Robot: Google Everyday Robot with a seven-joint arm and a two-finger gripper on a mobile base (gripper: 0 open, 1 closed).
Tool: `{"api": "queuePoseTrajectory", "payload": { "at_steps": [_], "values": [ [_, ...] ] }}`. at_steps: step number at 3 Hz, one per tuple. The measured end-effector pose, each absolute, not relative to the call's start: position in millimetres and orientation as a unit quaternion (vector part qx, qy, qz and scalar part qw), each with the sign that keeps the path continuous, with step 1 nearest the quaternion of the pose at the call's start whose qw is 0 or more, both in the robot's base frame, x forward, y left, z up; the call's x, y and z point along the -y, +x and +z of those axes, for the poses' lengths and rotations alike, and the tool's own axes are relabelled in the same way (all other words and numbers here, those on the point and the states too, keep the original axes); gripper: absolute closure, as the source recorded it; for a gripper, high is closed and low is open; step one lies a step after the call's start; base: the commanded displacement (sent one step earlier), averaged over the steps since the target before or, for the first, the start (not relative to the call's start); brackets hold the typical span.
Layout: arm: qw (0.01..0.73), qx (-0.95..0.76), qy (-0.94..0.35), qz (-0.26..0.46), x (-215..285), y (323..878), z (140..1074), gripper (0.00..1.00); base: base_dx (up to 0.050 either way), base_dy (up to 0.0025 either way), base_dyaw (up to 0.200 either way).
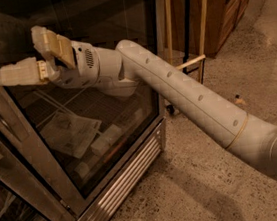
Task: Pick orange can from top drawer and place on counter
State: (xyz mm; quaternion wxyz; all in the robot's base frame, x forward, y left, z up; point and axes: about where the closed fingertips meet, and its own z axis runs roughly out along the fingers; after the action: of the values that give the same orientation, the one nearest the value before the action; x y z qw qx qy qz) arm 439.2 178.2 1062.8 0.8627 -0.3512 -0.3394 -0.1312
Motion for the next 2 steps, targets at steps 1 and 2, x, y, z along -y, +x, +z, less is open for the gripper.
{"api": "queuePoseTrajectory", "payload": {
  "at_steps": [1, 2],
  "values": [
    [0.866, 0.341, -0.342, -0.129, -172.6, 431.0, 1061.8, 0.00, 0.000, 0.00000, 0.000],
    [0.868, 0.343, -0.339, -0.118, -178.2, 434.3, 1059.8, 0.00, 0.000, 0.00000, 0.000]
  ]
}}
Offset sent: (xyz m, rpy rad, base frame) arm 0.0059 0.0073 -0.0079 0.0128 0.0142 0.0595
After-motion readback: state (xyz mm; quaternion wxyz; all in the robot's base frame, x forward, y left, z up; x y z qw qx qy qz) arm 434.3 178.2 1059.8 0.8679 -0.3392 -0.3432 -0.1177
